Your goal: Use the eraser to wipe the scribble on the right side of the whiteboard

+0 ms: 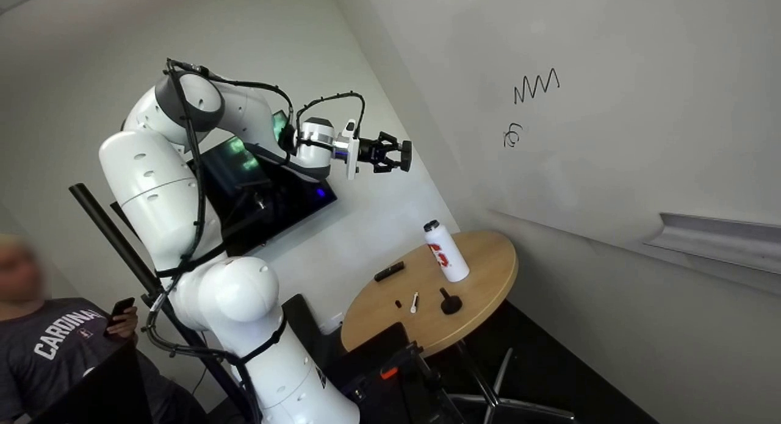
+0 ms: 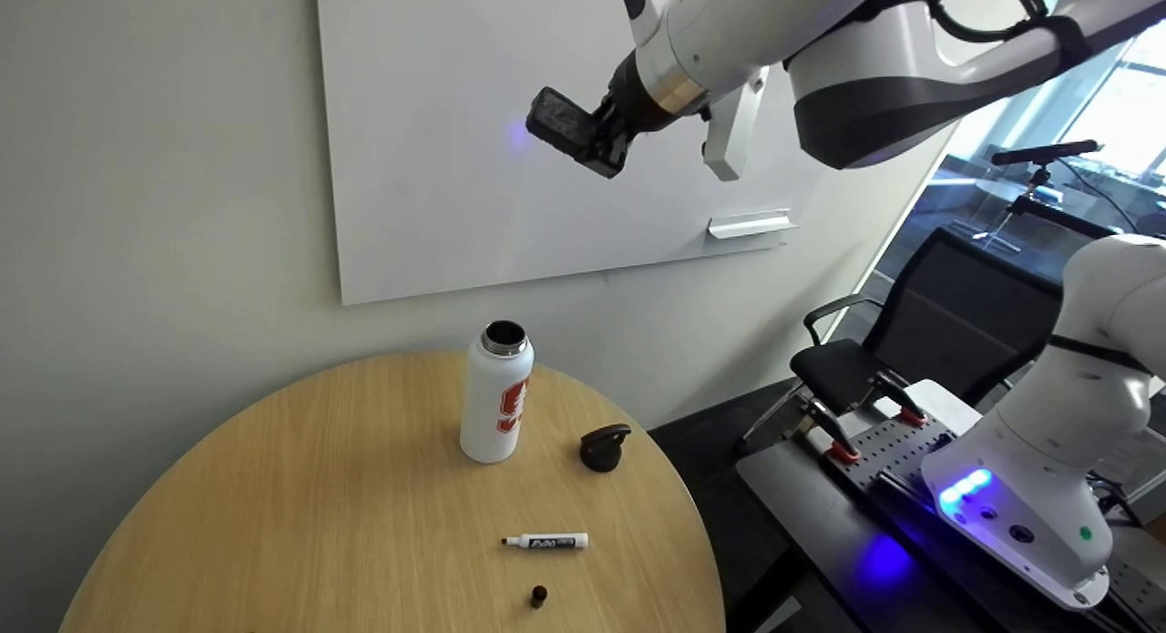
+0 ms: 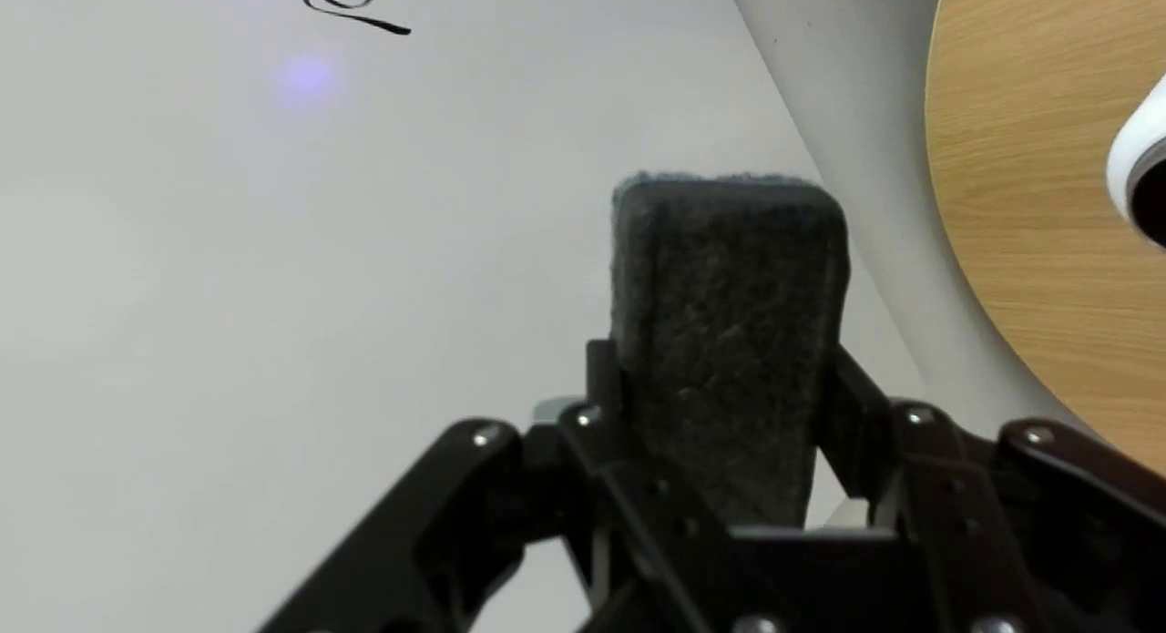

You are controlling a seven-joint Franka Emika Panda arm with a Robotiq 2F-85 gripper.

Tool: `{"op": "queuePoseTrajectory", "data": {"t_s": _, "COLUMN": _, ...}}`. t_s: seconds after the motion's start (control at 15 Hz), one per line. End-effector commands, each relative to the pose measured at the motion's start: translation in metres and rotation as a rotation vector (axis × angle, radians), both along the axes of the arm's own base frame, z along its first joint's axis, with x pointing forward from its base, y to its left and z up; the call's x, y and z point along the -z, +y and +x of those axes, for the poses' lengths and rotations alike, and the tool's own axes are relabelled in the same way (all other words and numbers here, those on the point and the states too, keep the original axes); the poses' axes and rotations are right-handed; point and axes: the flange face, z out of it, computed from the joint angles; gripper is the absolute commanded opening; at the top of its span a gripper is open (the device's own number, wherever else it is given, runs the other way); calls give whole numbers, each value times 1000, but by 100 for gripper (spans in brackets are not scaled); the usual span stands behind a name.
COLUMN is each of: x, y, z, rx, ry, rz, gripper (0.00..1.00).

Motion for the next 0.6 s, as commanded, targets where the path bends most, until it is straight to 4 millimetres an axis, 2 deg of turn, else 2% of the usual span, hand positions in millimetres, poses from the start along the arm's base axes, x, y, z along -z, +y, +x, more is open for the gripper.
{"op": "queuePoseTrajectory", "data": {"t_s": 0.0, "x": -12, "y": -41, "z": 29, "rx": -8, "ry": -60, "rz": 52, "gripper": 28}}
{"op": "queuePoseTrajectory", "data": {"t_s": 0.2, "x": -22, "y": -77, "z": 54, "rx": 14, "ry": -219, "rz": 15, "gripper": 28}}
{"op": "queuePoseTrajectory", "data": {"t_s": 0.4, "x": -23, "y": -109, "z": 70, "rx": 93, "ry": -349, "rz": 2, "gripper": 28}}
{"op": "queuePoseTrajectory", "data": {"t_s": 0.47, "x": -20, "y": -91, "z": 77, "rx": 54, "ry": -281, "rz": 4, "gripper": 53}}
{"op": "queuePoseTrajectory", "data": {"t_s": 0.53, "x": -20, "y": -99, "z": 80, "rx": 71, "ry": -303, "rz": 5, "gripper": 53}}
